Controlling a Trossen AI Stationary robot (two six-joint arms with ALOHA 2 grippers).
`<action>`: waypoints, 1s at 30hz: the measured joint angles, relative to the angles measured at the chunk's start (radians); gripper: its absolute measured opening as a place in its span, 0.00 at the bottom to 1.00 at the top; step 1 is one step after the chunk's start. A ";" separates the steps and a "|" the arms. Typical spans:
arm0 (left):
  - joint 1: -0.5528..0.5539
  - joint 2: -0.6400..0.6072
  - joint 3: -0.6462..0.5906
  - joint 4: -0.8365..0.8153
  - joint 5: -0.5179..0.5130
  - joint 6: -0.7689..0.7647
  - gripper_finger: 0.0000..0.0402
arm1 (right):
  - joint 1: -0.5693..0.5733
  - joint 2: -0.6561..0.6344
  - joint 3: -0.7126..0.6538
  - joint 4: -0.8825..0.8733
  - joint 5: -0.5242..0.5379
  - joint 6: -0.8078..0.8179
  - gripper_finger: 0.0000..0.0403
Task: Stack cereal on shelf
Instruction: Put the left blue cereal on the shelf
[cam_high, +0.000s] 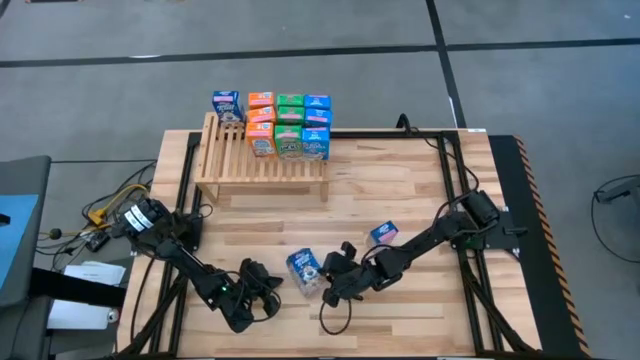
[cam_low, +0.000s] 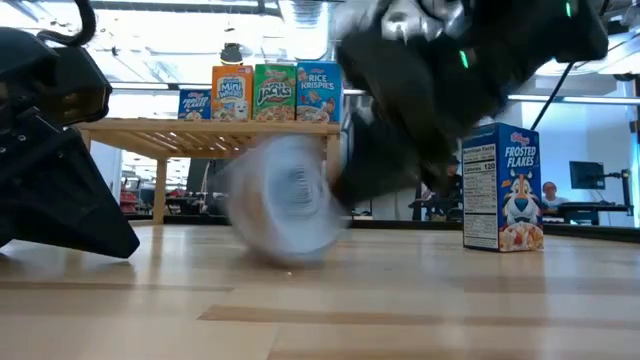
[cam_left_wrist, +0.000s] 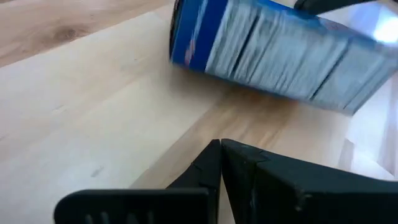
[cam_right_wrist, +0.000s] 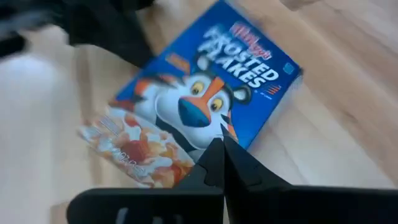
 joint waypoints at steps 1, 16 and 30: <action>0.000 -0.003 0.000 0.003 0.004 0.002 0.00 | 0.002 0.000 -0.005 -0.002 0.004 0.006 0.03; 0.009 -0.054 0.000 -0.001 -0.095 -0.055 0.00 | 0.009 0.011 -0.012 -0.020 -0.003 0.006 0.03; 0.151 -0.052 0.005 0.299 -0.083 0.307 0.00 | 0.009 0.010 -0.011 -0.014 -0.005 0.005 0.04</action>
